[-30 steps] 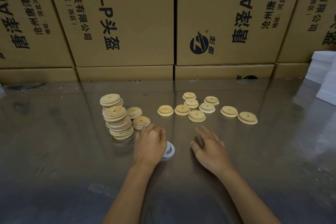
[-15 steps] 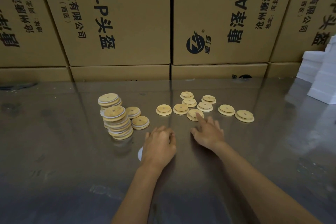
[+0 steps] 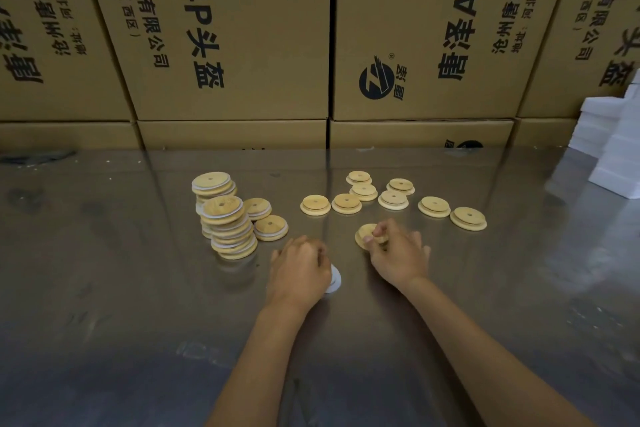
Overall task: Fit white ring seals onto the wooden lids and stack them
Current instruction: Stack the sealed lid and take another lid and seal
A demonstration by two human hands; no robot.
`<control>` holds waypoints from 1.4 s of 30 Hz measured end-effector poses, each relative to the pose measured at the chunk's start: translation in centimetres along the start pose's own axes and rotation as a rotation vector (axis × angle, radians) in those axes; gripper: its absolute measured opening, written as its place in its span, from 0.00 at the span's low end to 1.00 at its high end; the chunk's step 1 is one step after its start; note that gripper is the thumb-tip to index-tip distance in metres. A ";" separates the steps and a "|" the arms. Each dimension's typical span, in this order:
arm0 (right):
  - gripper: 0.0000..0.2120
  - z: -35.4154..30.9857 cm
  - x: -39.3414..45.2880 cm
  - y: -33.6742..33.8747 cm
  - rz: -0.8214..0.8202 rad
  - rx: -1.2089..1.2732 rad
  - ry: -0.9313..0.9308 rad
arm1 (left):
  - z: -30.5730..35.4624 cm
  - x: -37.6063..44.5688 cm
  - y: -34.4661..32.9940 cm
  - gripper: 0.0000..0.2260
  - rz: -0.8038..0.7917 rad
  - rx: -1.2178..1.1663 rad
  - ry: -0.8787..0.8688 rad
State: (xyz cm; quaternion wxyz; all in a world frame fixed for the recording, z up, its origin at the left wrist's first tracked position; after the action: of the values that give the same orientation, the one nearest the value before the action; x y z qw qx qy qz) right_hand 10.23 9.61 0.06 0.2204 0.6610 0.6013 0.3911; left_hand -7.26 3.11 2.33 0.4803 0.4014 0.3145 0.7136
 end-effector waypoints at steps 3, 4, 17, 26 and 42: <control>0.11 0.2 -0.8 0.6 -0.063 0.146 0.014 | -0.3 -0.1 0.1 0.10 -0.030 0.041 0.050; 0.14 0.2 -1.1 0.8 -0.072 0.191 0.039 | -0.3 -0.1 0.0 0.12 -0.040 0.077 0.068; 0.29 0.9 -2.1 1.1 -0.047 0.594 0.081 | -0.8 0.0 1.5 0.07 0.074 0.056 0.129; 0.19 1.2 -2.2 1.3 -0.032 0.705 0.015 | -0.6 0.1 1.5 0.11 0.061 0.074 0.092; 0.18 1.0 -2.5 1.6 -0.048 0.701 -0.043 | -0.1 -0.1 1.4 0.07 -0.006 0.125 0.095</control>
State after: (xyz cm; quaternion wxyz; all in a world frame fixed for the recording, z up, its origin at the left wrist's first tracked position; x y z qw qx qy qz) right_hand 12.09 7.13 0.02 0.0016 0.6903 0.7095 0.1415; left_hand -7.86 2.52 3.39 0.4412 0.3955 0.3819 0.7093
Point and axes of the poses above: each hand's wrist, its own x-axis towards the middle knuckle, its own y-axis out of the back of the hand, z = x × y, the point moved 5 cm from there along x, towards the middle knuckle, and after that the axes turned 6 degrees about y, right-handed, at the moved point
